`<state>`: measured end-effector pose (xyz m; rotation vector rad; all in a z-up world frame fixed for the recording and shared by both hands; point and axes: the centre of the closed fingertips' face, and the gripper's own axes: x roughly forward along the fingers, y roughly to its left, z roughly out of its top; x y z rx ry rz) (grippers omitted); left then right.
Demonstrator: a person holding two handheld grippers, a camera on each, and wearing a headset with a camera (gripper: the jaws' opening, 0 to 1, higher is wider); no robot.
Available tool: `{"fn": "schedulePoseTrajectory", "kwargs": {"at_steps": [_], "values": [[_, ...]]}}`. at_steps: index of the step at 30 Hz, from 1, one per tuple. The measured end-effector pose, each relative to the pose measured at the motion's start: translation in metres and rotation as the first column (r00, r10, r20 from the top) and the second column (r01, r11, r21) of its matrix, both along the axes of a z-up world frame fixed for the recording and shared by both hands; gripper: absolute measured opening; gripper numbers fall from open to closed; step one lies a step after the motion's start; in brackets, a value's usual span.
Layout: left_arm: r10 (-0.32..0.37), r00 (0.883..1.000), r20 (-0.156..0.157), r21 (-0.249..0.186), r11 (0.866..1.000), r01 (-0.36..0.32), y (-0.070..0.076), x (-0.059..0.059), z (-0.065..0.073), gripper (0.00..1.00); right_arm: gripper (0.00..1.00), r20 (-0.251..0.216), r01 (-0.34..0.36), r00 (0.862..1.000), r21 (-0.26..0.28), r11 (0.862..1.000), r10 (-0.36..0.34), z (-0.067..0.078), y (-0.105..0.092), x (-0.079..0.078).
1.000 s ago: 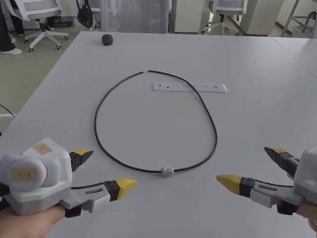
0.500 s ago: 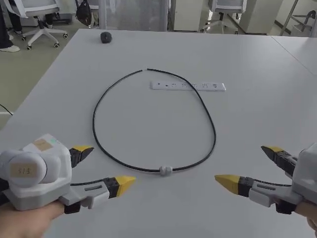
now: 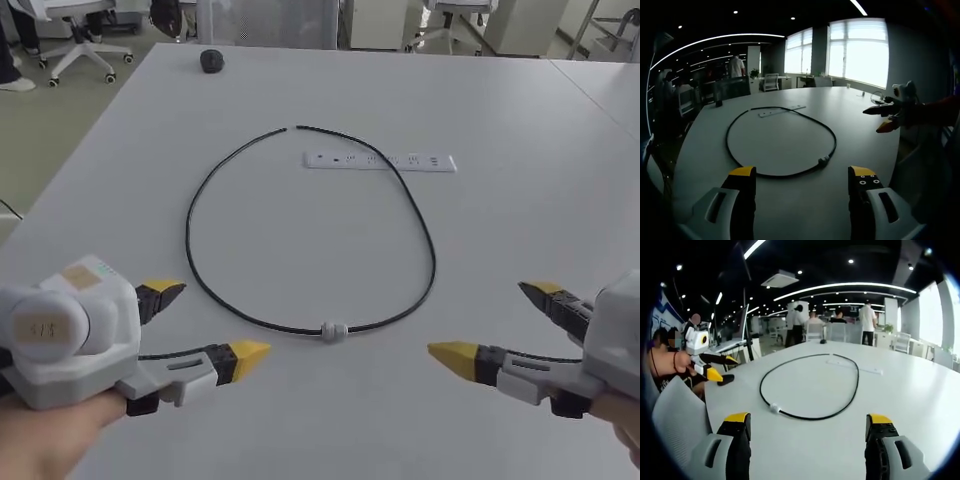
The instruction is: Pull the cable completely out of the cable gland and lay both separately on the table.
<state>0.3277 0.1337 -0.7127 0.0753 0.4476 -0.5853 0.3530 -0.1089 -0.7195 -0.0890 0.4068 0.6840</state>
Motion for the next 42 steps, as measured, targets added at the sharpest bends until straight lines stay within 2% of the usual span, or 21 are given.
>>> {"fn": "schedulePoseTrajectory", "kwargs": {"at_steps": [9,14,18,23,27,30,34,35,36,39,42], "values": [[-0.007,1.0,-0.006,0.001,1.0,0.007,-0.002,0.002,-0.003,0.76,0.94,-0.009,-0.071,0.997,-0.05,0.996,0.071,-0.004,0.012,0.002],[-0.011,1.0,-0.009,0.006,1.0,0.011,-0.003,0.003,-0.005,0.75,0.89,-0.014,-0.15,0.989,-0.117,0.982,0.149,-0.009,0.023,0.002],[-0.015,1.0,-0.015,0.009,1.0,0.015,-0.002,0.003,-0.007,0.75,0.84,-0.024,-0.188,0.982,-0.126,0.974,0.187,-0.011,0.029,0.004],[-0.015,1.0,-0.018,0.007,1.0,0.015,0.0,0.004,-0.01,0.74,0.75,-0.042,-0.27,0.963,-0.203,0.941,0.267,-0.019,0.038,0.006],[-0.019,1.0,-0.019,0.005,1.0,0.019,-0.001,0.004,-0.011,0.74,0.67,-0.062,-0.313,0.95,-0.215,0.925,0.307,-0.021,0.047,0.008],[-0.019,1.0,-0.019,0.001,1.0,0.019,-0.002,0.003,-0.012,0.74,0.59,-0.08,-0.351,0.936,-0.25,0.902,0.342,-0.027,0.054,0.009],[-0.025,0.999,-0.02,0.003,1.0,0.025,-0.003,0.003,-0.013,0.74,0.56,-0.107,-0.391,0.921,-0.262,0.882,0.376,-0.035,0.062,0.009],[-0.026,0.999,-0.021,0.003,1.0,0.026,-0.003,0.002,-0.014,0.74,0.55,-0.124,-0.414,0.91,-0.269,0.87,0.394,-0.038,0.065,0.007],[-0.027,0.999,-0.022,0.002,1.0,0.027,-0.003,0.002,-0.014,0.74,0.53,-0.128,-0.419,0.908,-0.272,0.866,0.399,-0.039,0.066,0.006],[-0.028,0.999,-0.023,0.0,1.0,0.028,-0.003,0.003,-0.016,0.74,0.51,-0.143,-0.447,0.895,-0.295,0.845,0.423,-0.045,0.074,0.008],[-0.028,0.999,-0.023,-0.001,1.0,0.028,-0.004,0.002,-0.016,0.74,0.49,-0.159,-0.467,0.884,-0.301,0.832,0.439,-0.05,0.08,0.011]]}}
